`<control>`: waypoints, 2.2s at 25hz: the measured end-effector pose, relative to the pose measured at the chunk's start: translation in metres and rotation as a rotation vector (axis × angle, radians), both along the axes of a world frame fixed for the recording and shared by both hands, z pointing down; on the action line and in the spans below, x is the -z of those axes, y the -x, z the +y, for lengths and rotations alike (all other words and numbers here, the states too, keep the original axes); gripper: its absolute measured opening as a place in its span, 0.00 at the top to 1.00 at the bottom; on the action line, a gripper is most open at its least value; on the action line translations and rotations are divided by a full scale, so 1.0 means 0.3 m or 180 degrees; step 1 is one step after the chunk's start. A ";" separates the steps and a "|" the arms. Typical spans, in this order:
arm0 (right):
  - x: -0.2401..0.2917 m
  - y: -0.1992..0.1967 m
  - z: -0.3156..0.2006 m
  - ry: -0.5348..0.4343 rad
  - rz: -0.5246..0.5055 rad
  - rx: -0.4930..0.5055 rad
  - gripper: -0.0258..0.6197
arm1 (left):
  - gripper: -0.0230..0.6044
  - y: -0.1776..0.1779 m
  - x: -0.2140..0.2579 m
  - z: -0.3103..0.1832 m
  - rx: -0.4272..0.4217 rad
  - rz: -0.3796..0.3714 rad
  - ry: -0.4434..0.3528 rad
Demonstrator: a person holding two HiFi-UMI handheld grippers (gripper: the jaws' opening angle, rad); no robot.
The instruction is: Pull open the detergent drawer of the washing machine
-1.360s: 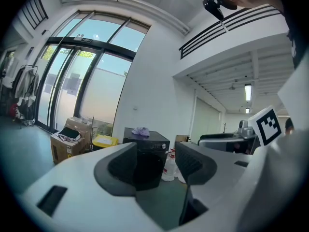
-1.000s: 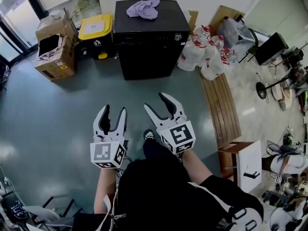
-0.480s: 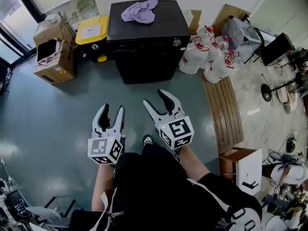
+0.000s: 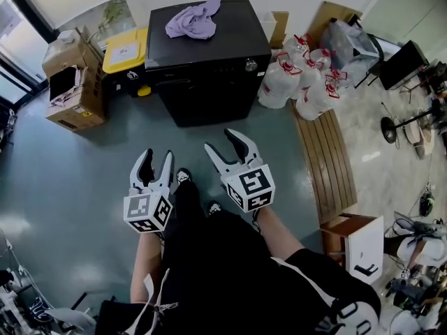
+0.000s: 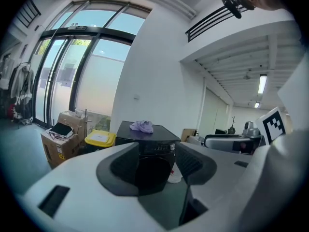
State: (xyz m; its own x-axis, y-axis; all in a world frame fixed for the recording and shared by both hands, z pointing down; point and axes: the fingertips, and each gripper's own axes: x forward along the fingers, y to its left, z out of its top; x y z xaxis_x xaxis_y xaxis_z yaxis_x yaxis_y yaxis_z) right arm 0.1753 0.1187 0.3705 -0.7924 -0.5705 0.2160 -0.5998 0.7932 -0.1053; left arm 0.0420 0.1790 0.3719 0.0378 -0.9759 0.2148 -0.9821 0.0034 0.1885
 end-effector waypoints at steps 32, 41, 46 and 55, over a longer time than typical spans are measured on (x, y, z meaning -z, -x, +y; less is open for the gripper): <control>-0.358 0.474 -0.778 0.0705 0.0527 -0.0291 0.58 | 0.59 0.471 -0.329 -0.856 -0.0452 0.0275 0.0640; -0.478 0.552 -0.856 0.0926 0.0719 -0.0343 0.58 | 0.59 0.577 -0.454 -0.951 -0.0536 0.0307 0.0850; -0.514 0.599 -0.908 0.0976 0.0783 -0.0372 0.59 | 0.59 0.615 -0.505 -1.000 -0.0584 0.0352 0.0943; -0.603 0.683 -0.985 0.1085 0.0853 -0.0440 0.59 | 0.59 0.694 -0.601 -1.082 -0.0655 0.0329 0.1095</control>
